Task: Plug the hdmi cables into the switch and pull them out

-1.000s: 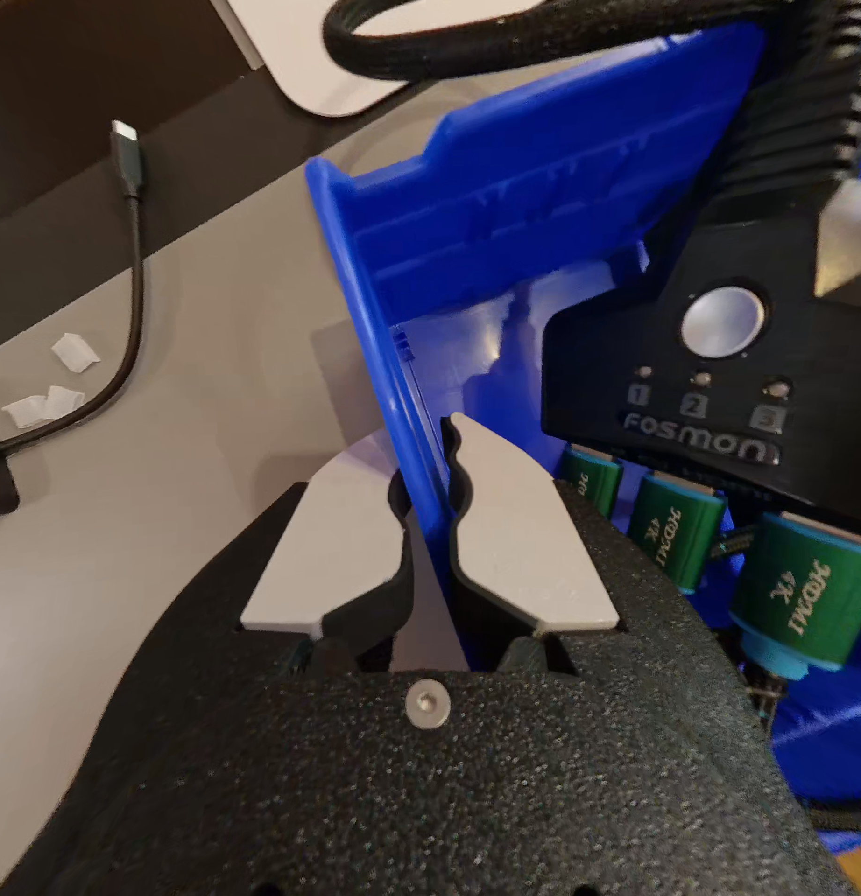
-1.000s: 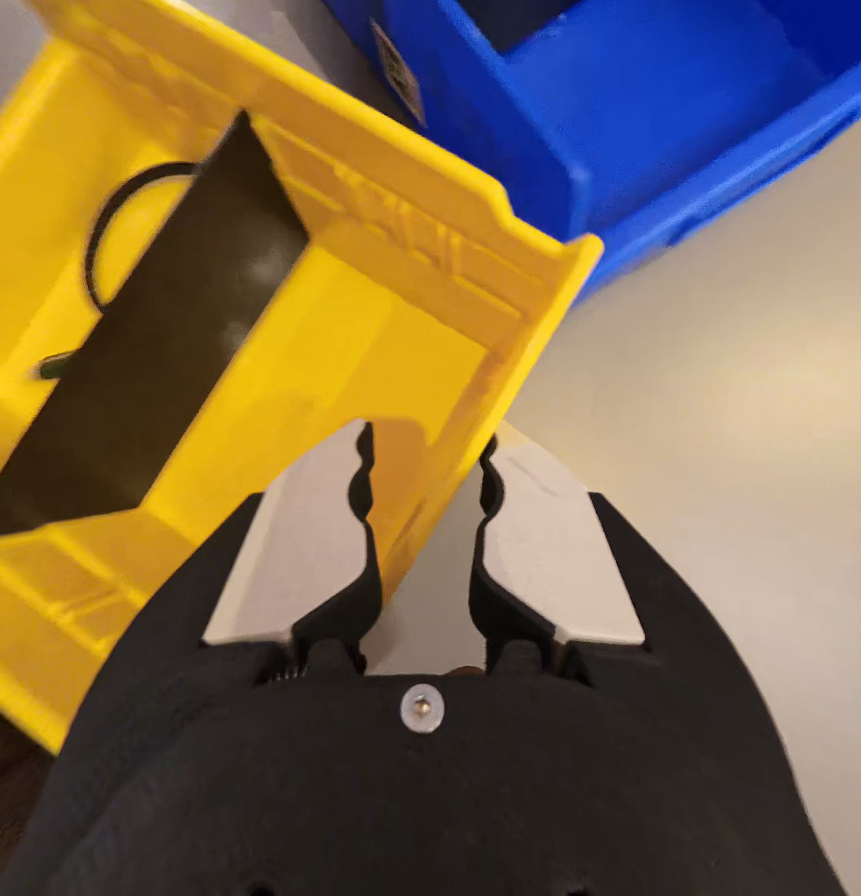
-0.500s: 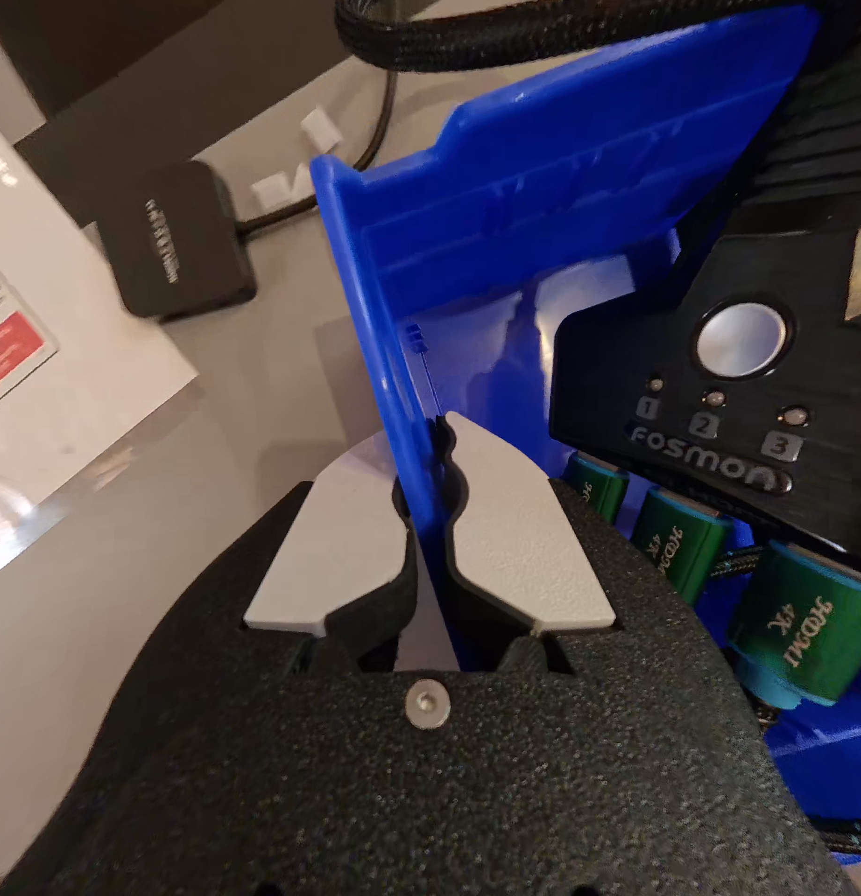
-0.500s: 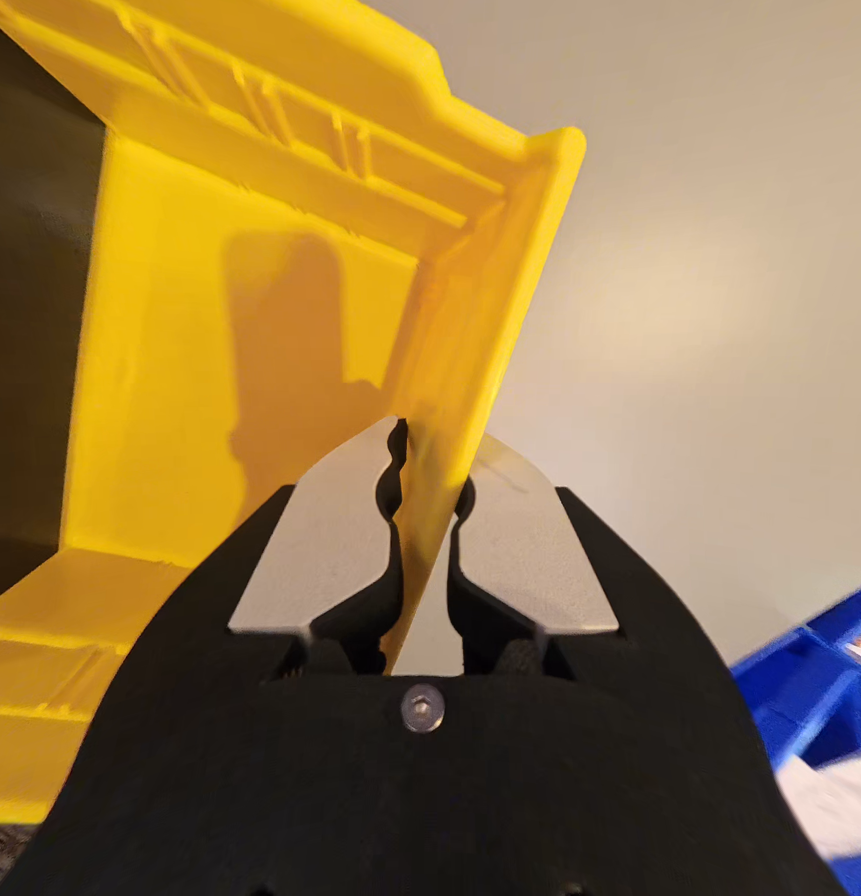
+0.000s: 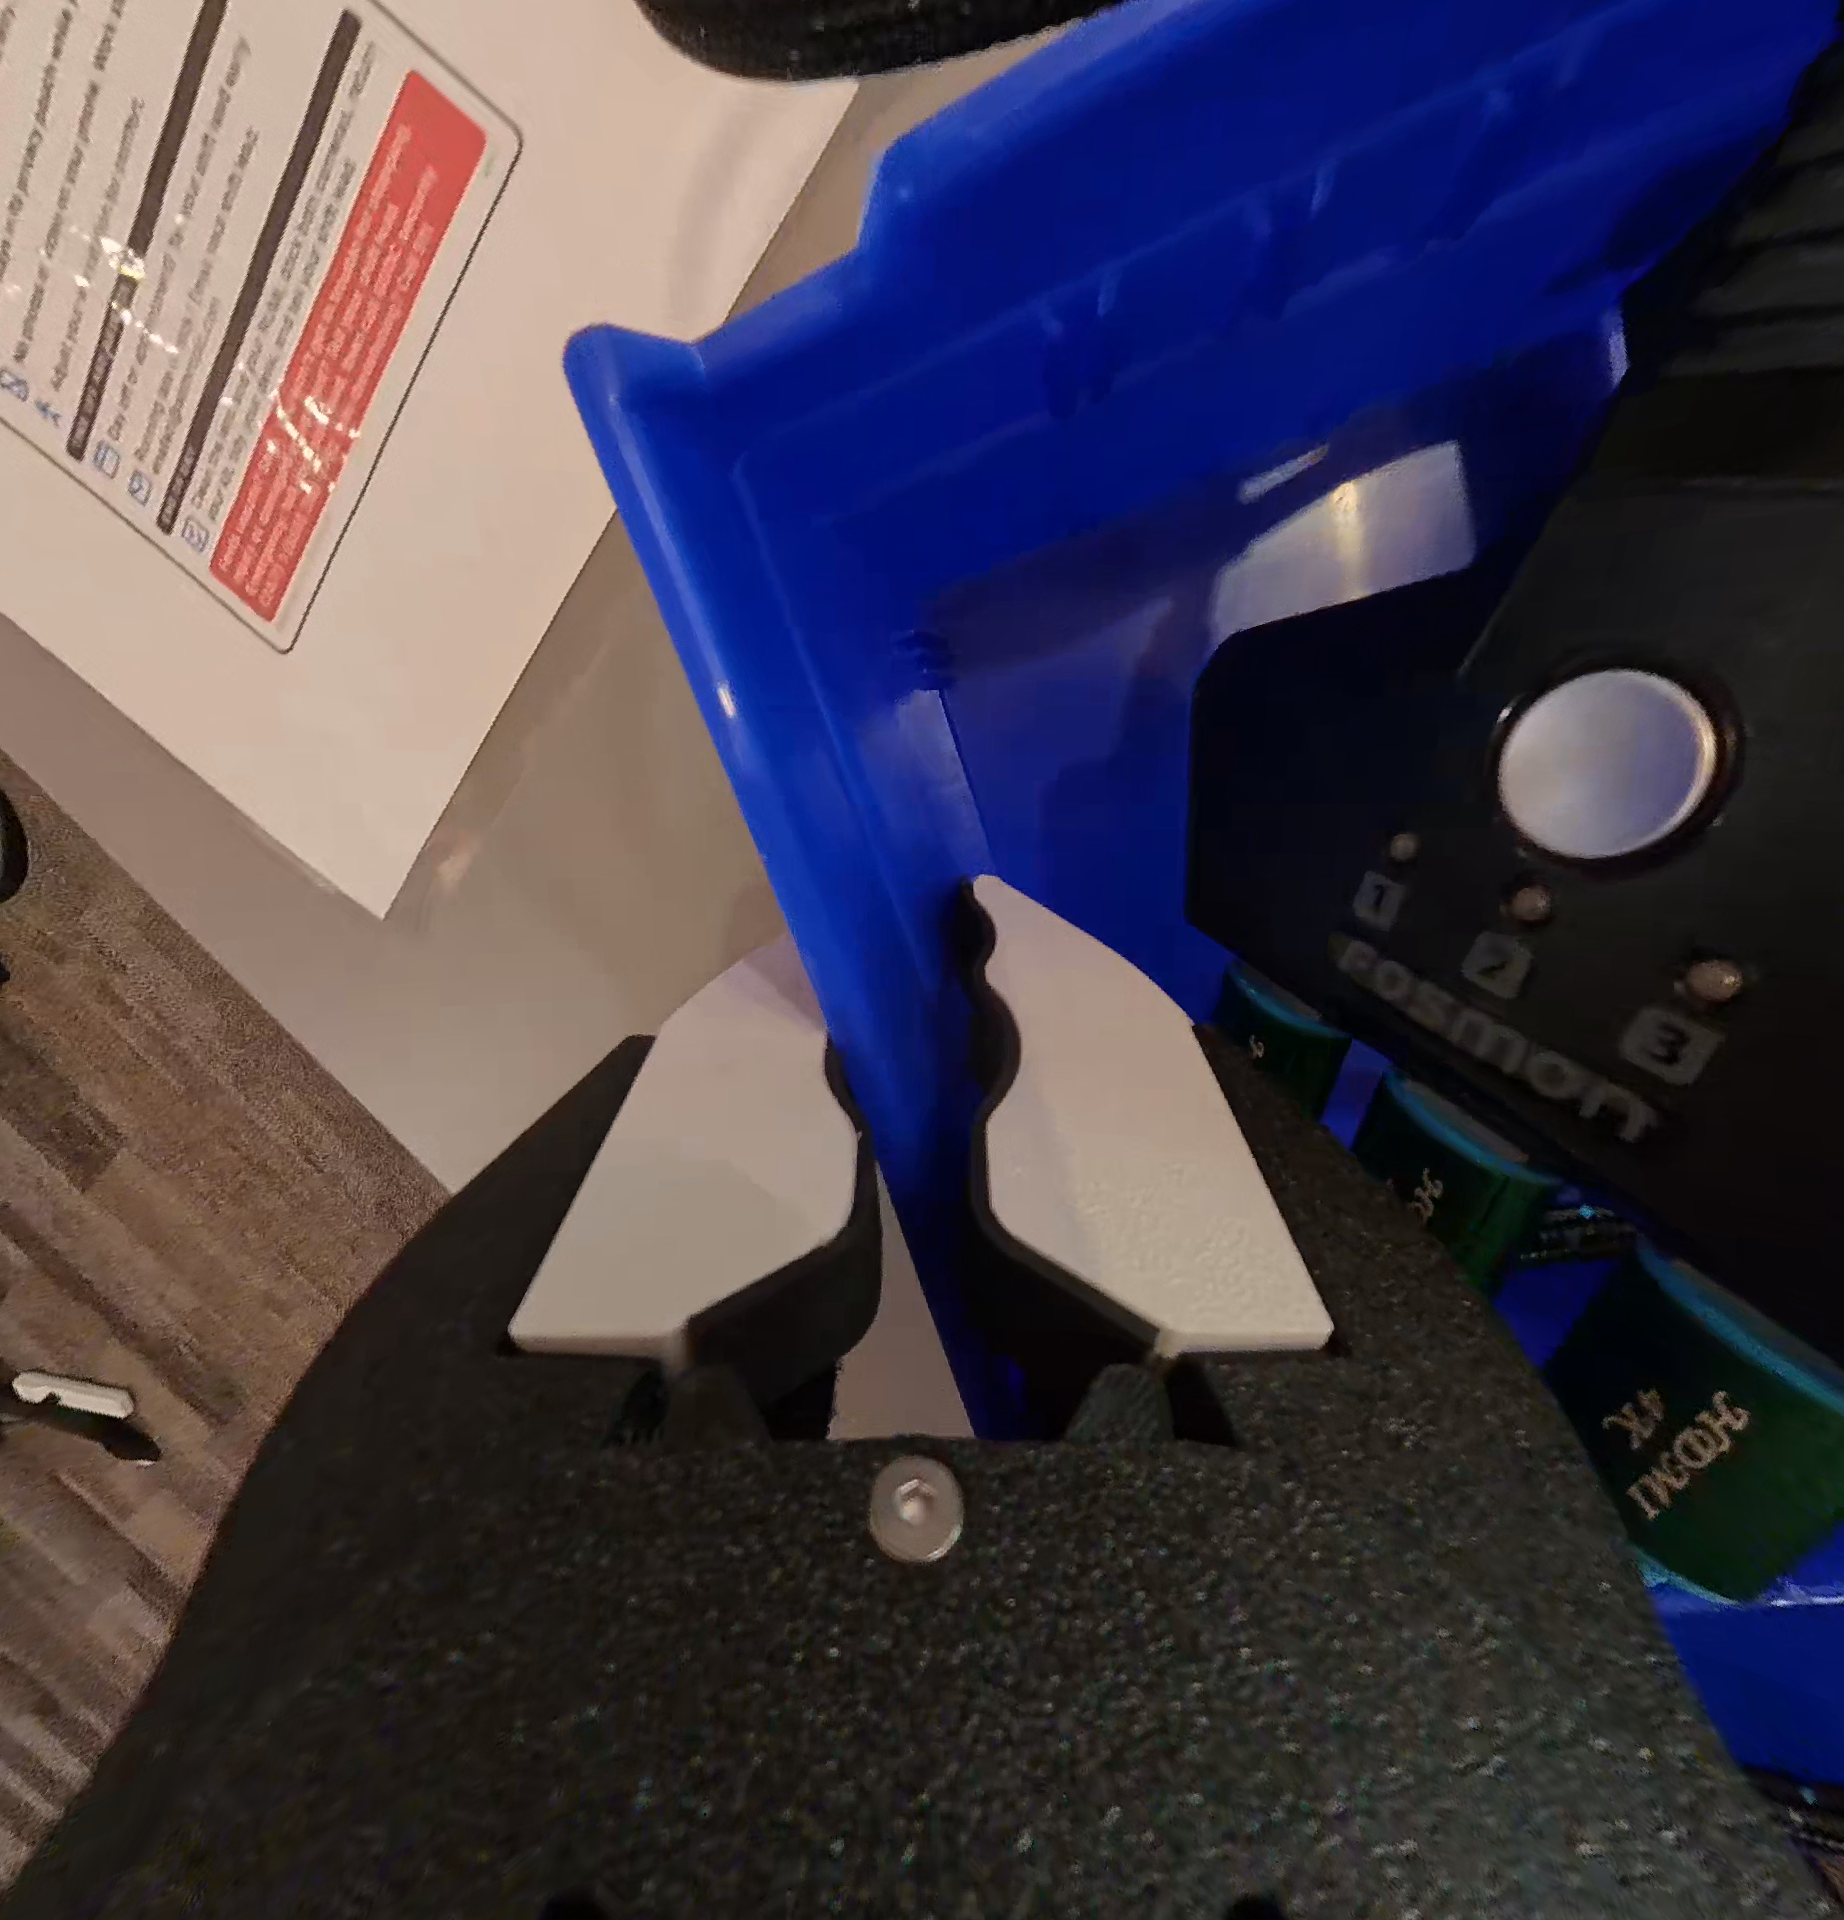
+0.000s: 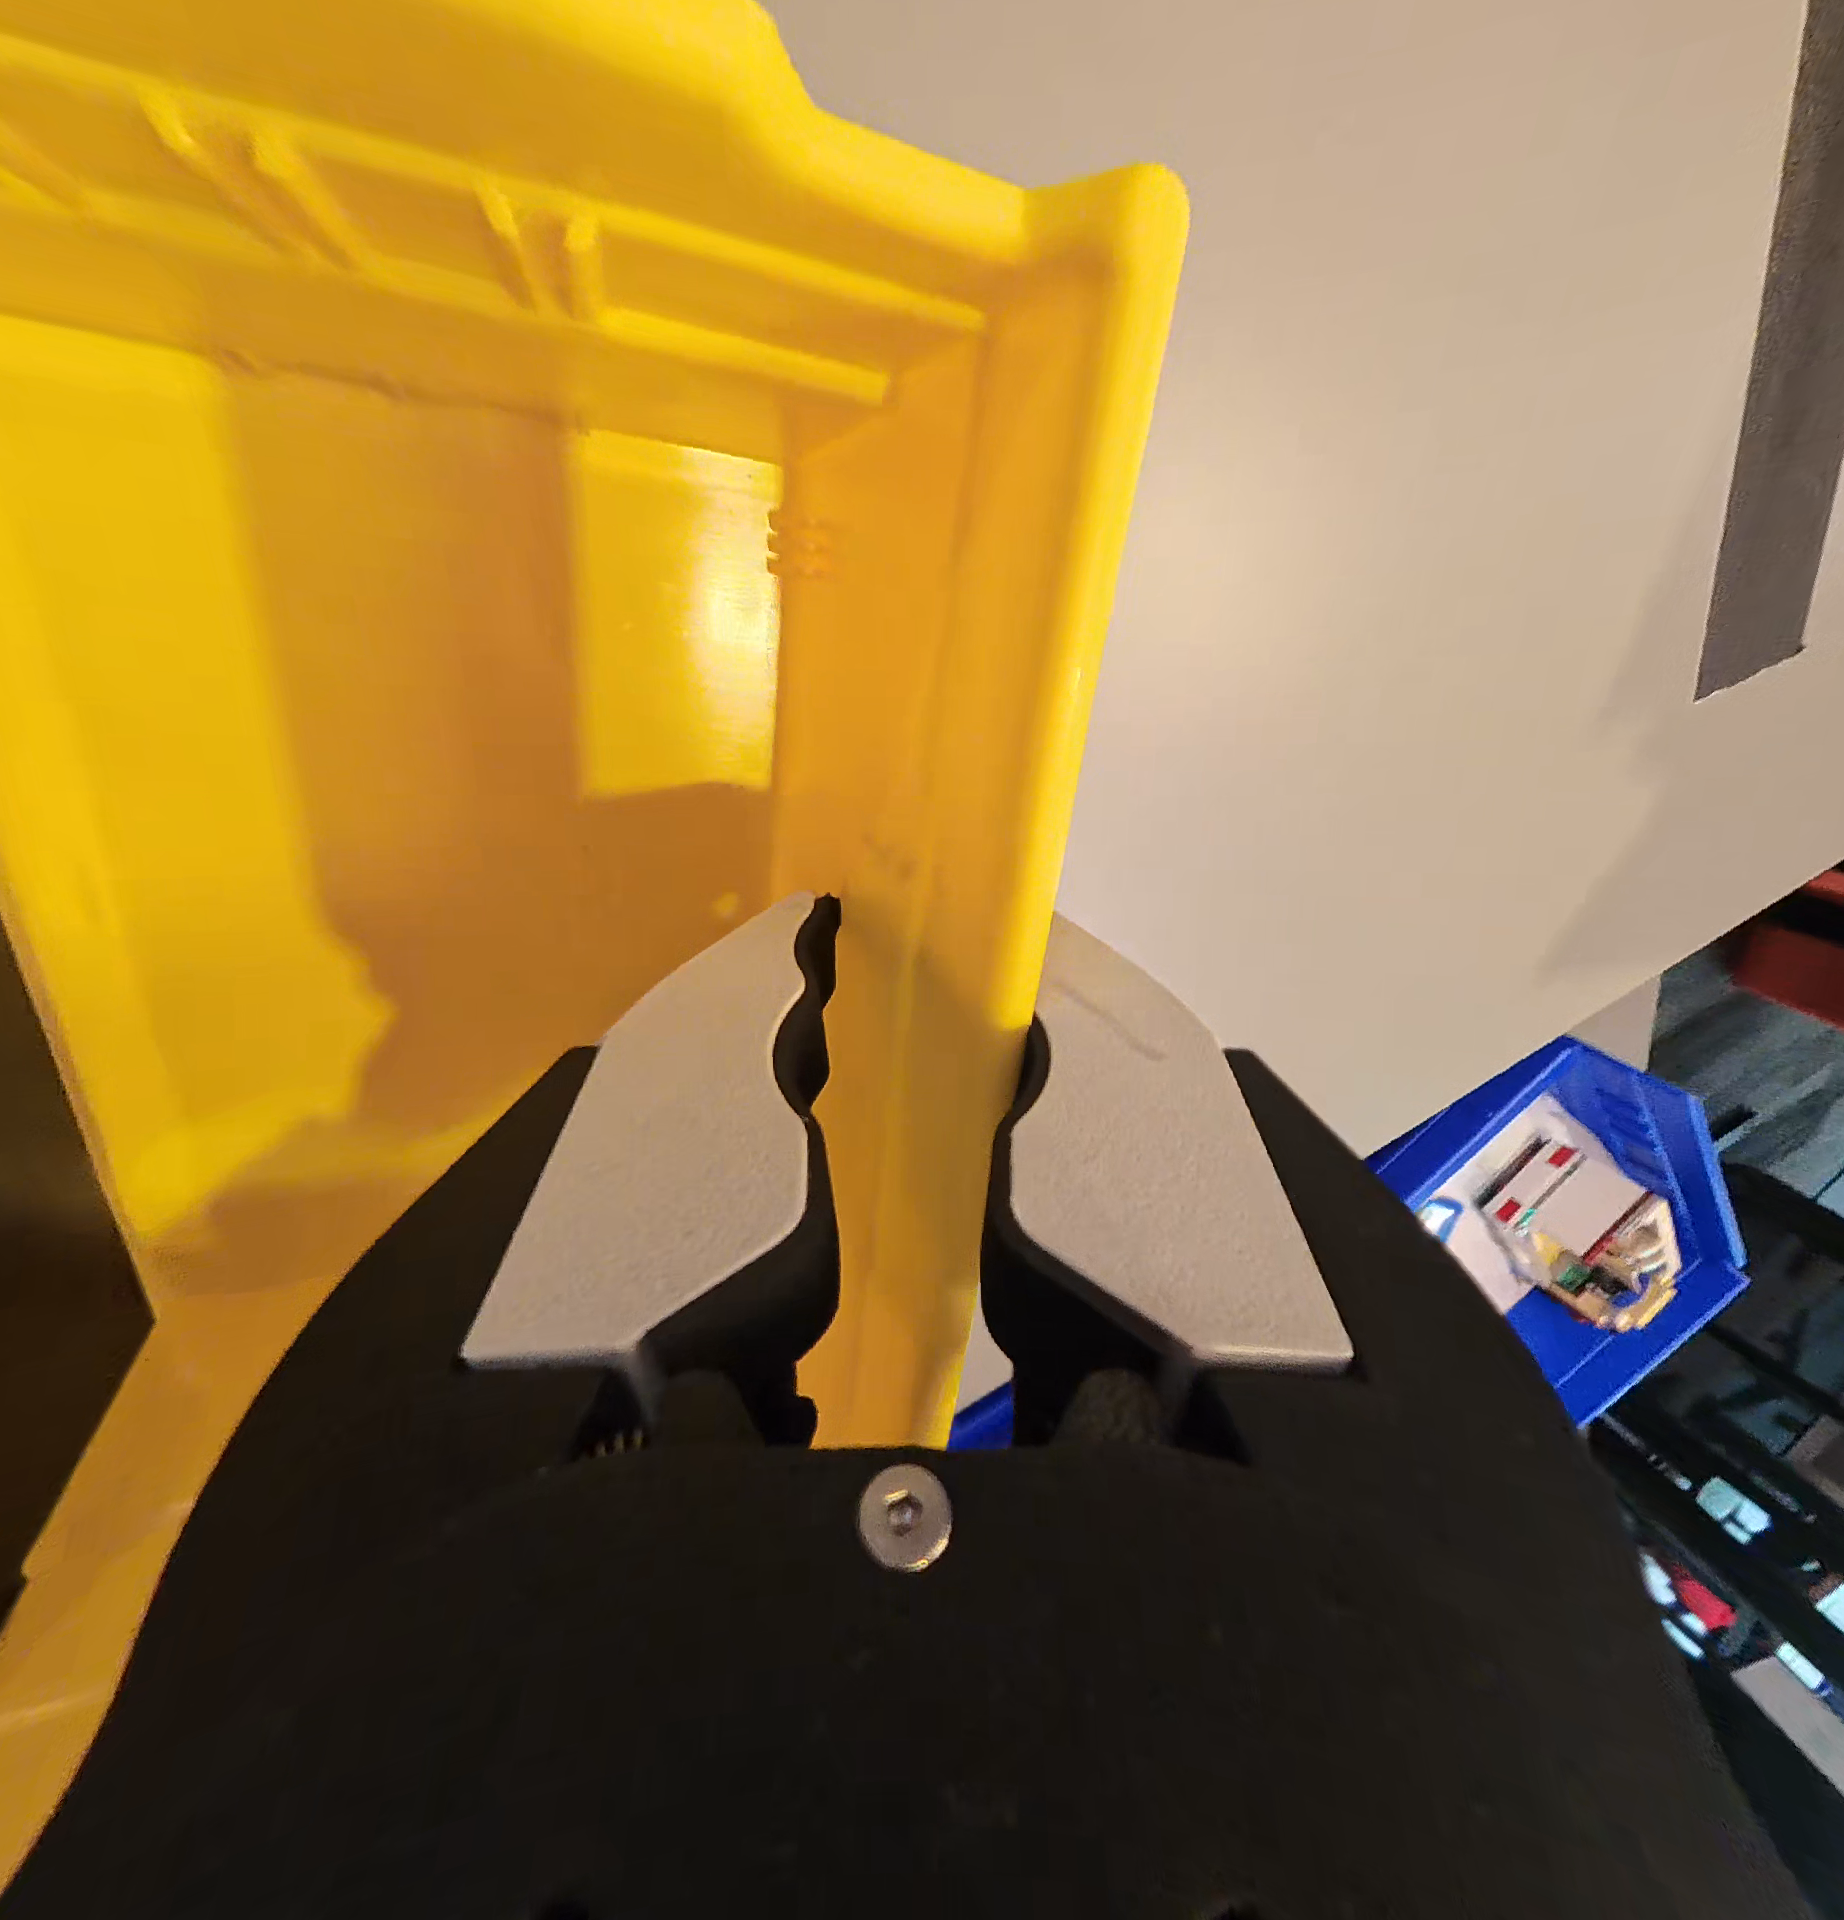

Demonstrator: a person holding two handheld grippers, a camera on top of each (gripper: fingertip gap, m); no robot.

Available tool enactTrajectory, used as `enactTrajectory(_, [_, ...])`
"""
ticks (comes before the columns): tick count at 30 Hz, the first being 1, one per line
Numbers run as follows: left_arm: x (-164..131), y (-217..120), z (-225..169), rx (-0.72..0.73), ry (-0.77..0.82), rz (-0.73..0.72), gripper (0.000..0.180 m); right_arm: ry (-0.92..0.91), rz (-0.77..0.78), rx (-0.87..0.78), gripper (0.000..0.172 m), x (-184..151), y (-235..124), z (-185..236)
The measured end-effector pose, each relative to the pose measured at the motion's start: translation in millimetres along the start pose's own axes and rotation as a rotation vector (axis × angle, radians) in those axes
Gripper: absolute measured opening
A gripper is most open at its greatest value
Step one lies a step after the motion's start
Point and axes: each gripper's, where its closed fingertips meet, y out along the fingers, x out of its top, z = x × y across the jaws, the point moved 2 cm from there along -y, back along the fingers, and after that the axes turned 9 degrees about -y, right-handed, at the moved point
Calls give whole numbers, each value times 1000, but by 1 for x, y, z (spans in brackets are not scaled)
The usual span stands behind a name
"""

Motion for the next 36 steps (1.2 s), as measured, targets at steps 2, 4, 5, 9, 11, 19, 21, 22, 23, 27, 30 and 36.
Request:
enactTrajectory(2, [-7,-2,7,-16,19,-12,12,-49,-3,8,28,-1,3,-10])
enactTrajectory(4, [-11,-3,10,-45,42,-23,10,-94,-5,27,28,-3,6,-17])
enactTrajectory(5, [-11,-4,10,-65,59,-37,9,-115,-13,40,27,-4,7,-19])
enactTrajectory(9, [-16,-6,3,-154,185,-55,8,-141,-49,98,23,-6,10,-25])
enactTrajectory(11, [-18,-5,1,-187,260,-42,8,-142,-53,112,22,-9,11,-28])
enactTrajectory(19, [-5,0,11,-232,450,63,8,-170,22,131,21,-35,18,-52])
enactTrajectory(21, [6,4,14,-248,510,63,8,-176,56,129,21,-42,21,-63])
enactTrajectory(22, [11,6,15,-255,531,64,8,-181,67,127,22,-44,23,-68])
enactTrajectory(23, [15,8,17,-259,552,68,7,-192,77,124,22,-45,25,-74])
enactTrajectory(27, [27,12,26,-261,645,116,8,-269,134,108,22,-46,31,-93])
enactTrajectory(30, [34,15,32,-254,701,159,8,-317,185,118,22,-46,36,-104])
enactTrajectory(36, [41,18,38,-261,782,186,8,-276,203,147,20,-50,42,-116])
